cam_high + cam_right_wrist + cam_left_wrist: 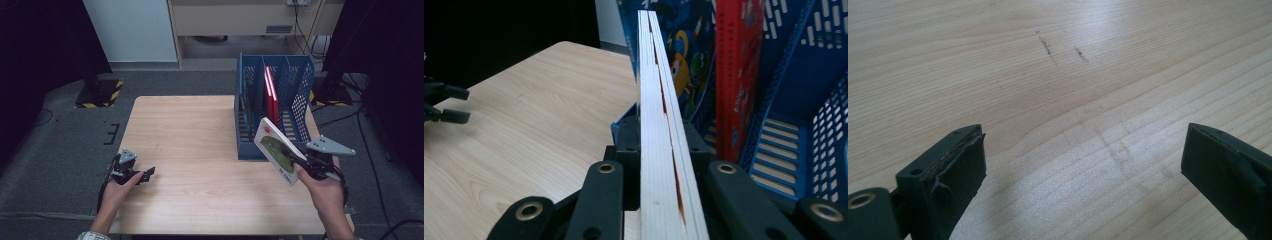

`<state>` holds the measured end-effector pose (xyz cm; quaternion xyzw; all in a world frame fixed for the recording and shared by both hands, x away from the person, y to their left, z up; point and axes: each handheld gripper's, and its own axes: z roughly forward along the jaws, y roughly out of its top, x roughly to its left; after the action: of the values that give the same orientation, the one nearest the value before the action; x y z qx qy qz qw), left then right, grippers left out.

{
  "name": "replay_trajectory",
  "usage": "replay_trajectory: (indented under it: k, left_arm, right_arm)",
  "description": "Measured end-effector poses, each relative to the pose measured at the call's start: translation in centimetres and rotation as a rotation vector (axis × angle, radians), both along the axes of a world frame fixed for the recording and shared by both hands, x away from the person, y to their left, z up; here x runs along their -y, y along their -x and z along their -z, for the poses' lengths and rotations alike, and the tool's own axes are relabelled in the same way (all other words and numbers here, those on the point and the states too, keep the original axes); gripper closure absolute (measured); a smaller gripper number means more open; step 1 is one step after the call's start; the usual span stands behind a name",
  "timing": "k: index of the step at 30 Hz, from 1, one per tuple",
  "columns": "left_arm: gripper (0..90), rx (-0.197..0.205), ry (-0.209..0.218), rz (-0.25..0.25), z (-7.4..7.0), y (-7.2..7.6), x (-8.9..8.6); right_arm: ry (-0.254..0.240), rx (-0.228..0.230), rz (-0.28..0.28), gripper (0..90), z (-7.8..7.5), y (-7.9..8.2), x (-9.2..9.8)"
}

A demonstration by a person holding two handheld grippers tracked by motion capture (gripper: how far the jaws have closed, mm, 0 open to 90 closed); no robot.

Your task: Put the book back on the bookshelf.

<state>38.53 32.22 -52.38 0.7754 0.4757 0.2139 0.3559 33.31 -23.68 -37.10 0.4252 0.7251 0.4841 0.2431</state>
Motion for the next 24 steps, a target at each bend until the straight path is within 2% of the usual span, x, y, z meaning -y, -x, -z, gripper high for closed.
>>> replay_trajectory:
  k: [17,24]
  left_arm:
    - [3.8,0.001,0.000,-0.005,-0.1,0.0,-0.1]
    - [3.7,0.004,0.004,-0.006,-0.1,0.1,-0.1]
  right_arm:
    - [0.009,-0.004,0.083,76.6,-0.4,-0.1,2.2]
    - [0.004,0.000,0.141,76.6,-0.8,-0.1,3.7]
